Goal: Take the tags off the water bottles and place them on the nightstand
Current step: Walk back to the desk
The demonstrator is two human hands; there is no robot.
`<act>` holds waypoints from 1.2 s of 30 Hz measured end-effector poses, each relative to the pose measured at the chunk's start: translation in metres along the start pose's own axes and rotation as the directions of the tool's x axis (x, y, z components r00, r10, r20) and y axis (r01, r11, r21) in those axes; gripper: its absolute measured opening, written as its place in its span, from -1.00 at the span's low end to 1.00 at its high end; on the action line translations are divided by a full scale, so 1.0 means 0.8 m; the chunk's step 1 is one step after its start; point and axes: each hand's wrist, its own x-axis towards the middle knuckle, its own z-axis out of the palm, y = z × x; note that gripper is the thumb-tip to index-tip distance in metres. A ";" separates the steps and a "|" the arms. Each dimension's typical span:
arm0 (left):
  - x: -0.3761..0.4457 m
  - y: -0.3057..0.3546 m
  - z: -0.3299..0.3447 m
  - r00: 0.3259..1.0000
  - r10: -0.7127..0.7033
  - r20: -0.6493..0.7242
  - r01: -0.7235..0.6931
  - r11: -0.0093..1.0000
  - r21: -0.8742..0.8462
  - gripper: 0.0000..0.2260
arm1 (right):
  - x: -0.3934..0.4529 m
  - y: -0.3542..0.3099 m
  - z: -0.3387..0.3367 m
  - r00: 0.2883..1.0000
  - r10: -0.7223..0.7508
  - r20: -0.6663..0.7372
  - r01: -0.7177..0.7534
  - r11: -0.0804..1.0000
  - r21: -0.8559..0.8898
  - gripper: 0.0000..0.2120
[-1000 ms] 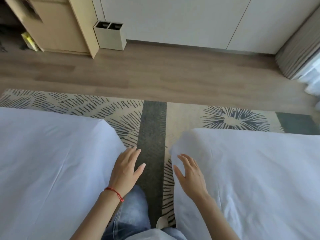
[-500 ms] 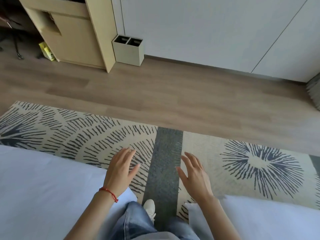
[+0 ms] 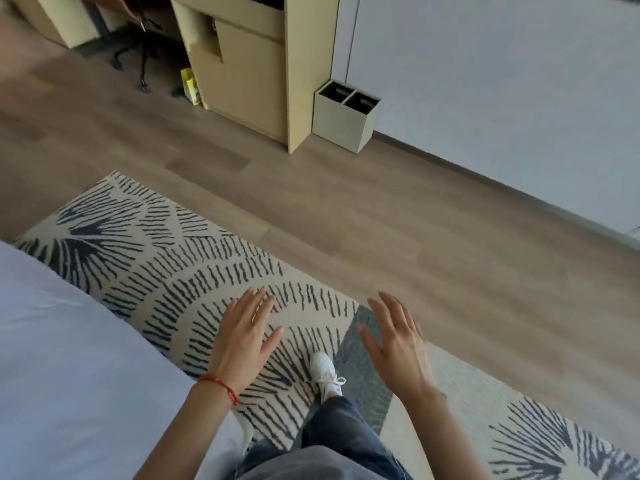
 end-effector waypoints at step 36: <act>0.228 -0.570 -0.270 0.560 -0.775 -0.293 0.749 0.625 -0.220 -0.13 | 0.683 -0.550 0.246 0.635 -0.691 0.345 0.661 0.717 0.221 -0.57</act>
